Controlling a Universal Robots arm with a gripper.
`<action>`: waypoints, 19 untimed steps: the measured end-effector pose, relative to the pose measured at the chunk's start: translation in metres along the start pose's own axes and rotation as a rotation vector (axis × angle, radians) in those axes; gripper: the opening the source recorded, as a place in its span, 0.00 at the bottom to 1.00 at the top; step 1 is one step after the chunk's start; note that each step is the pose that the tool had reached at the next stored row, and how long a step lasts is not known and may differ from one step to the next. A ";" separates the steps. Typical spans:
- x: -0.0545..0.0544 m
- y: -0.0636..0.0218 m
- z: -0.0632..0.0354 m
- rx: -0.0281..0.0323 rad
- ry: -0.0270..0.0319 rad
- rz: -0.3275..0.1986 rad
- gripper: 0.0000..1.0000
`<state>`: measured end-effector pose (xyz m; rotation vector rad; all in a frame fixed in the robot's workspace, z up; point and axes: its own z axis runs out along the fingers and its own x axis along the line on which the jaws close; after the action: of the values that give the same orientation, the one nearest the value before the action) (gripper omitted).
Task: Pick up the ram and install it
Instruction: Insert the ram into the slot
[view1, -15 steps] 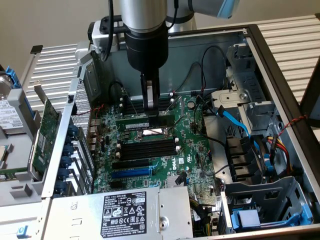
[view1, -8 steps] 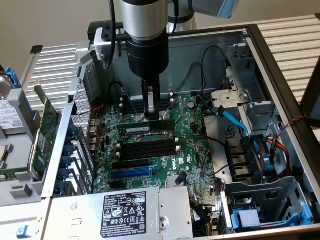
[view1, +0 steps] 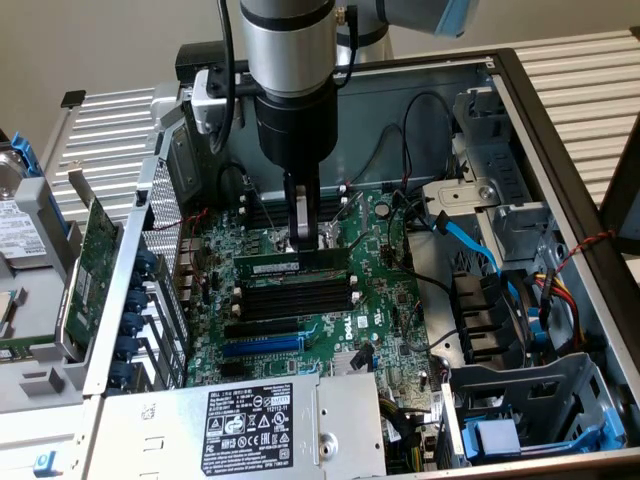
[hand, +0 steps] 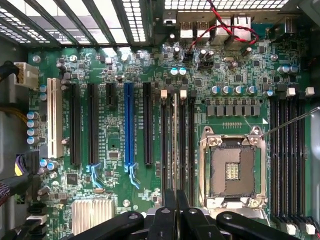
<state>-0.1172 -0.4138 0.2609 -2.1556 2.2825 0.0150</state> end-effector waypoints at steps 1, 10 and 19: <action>0.000 0.0000 0.0001 -0.0012 0.0013 0.000 0.13; 0.000 -0.0002 0.0003 -0.0009 0.0153 -0.001 0.13; 0.001 -0.0003 0.0009 0.0101 0.0145 -0.001 0.13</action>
<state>-0.1169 -0.4144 0.2600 -2.1593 2.2840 -0.0122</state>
